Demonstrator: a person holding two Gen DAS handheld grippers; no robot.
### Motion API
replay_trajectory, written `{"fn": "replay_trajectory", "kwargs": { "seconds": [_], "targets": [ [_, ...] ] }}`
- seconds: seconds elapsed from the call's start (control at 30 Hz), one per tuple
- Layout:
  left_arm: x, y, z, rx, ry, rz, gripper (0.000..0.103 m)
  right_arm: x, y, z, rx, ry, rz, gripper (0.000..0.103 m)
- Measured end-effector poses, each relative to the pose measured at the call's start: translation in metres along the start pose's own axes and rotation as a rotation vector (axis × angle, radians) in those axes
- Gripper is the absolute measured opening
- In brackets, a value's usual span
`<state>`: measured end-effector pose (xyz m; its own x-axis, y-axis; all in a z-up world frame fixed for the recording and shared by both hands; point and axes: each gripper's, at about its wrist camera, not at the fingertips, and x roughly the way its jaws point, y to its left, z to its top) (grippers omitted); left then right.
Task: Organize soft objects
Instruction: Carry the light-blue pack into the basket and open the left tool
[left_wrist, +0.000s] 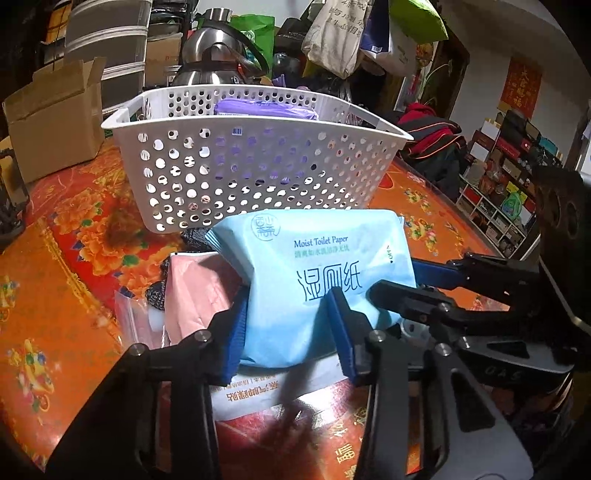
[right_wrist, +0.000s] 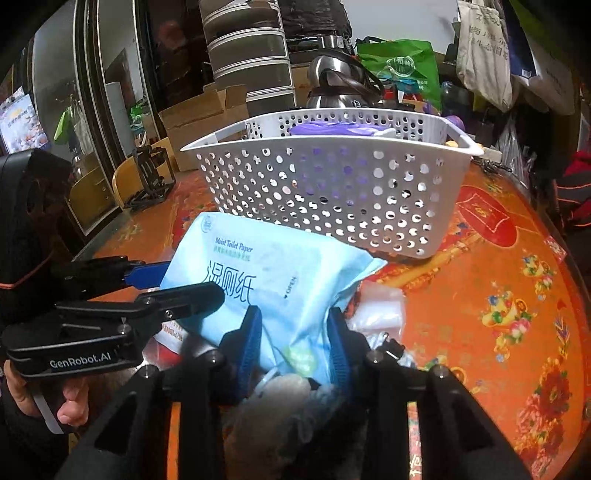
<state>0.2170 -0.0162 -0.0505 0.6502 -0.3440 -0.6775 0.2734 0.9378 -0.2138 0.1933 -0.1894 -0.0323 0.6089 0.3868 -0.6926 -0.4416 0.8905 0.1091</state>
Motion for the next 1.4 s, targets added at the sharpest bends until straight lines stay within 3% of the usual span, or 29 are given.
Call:
{"fn": "replay_trajectory", "kwargs": {
  "seconds": [0.5,0.93,1.2,1.4],
  "targets": [
    [-0.034,-0.006,0.004,0.016,-0.104,0.005,0.038,-0.029,0.017,0.009,-0.034,-0.091,-0.041,0.032],
    [-0.066,-0.013,0.030,0.035,-0.187,0.017,0.038,-0.057,0.028,0.036,-0.075,-0.161,-0.069,0.032],
    [-0.090,-0.021,0.074,0.048,-0.243,0.029,0.038,-0.077,0.025,0.078,-0.093,-0.217,-0.069,0.032],
    [-0.092,-0.019,0.132,0.057,-0.248,0.014,0.038,-0.081,0.009,0.125,-0.081,-0.235,-0.057,0.032]
  ]
}}
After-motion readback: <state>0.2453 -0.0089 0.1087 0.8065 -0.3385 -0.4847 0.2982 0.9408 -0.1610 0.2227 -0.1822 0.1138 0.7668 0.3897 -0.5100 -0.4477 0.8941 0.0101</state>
